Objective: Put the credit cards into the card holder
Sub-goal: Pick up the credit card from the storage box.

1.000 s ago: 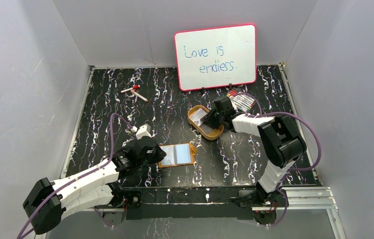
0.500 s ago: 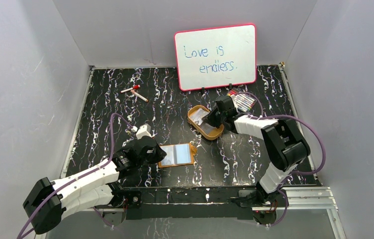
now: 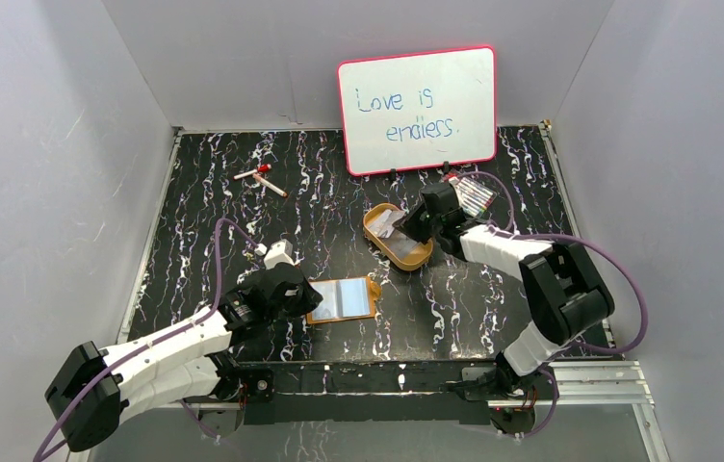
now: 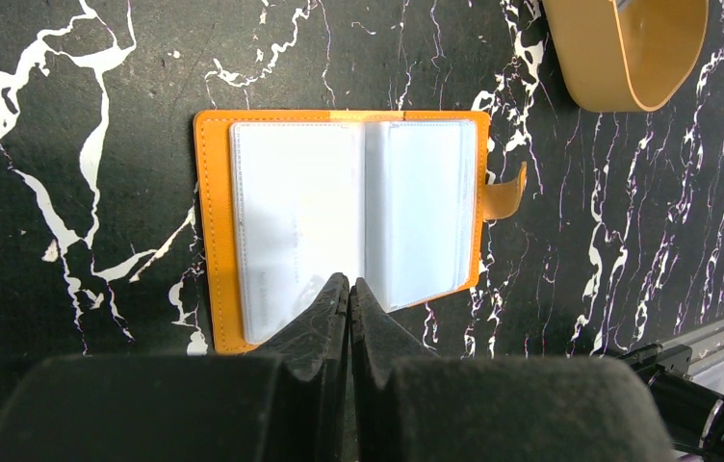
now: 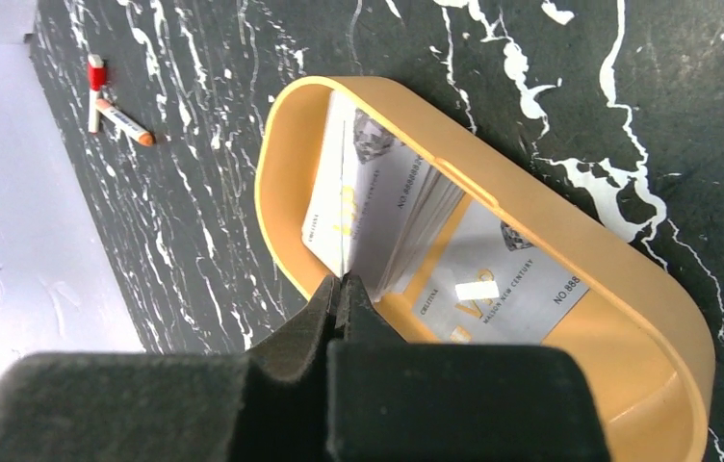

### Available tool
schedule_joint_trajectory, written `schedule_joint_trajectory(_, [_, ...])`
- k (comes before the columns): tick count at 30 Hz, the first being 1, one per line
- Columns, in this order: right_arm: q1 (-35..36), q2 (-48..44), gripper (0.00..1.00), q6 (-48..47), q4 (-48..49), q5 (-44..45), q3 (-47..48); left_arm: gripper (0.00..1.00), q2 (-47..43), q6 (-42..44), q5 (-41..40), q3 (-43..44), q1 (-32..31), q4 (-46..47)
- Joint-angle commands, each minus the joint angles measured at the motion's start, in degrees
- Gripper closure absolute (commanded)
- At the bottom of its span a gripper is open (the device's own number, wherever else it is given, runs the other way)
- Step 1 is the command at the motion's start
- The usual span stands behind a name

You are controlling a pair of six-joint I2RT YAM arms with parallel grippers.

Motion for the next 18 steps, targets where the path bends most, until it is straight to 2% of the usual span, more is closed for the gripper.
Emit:
schedule_joint_trajectory(1, [0.07,-5.18,1.0,-3.64,0.78,2.39,0.08,1.0,-0.83,0.52,-0.84,1.63,0.19,-0.48])
schedule_joint_trajectory(7, [0.06,-9.98,1.0,-9.04,-2.2,2.05,2.22,1.0,-1.15,1.02,-1.91,2.97,0.19,-1.8])
schedule_joint_trajectory(10, [0.11,-12.98,1.0,-14.84,-3.46,-1.95,3.89,1.0,-2.18,1.14,-2.78,3.19,0.18,-2.76])
schedule_joint_trajectory(14, [0.15,-15.32,1.0,-25.64,-7.49,-18.33,7.8,1.0,-4.01,1.08,-3.85,3.18,0.19,-4.92])
schedule_joint_trajectory(18, [0.72,-17.59,1.0,-32.86,-10.99,-34.3,6.05,1.0,-5.55,0.52,-4.39,1.79,0.17,-5.72])
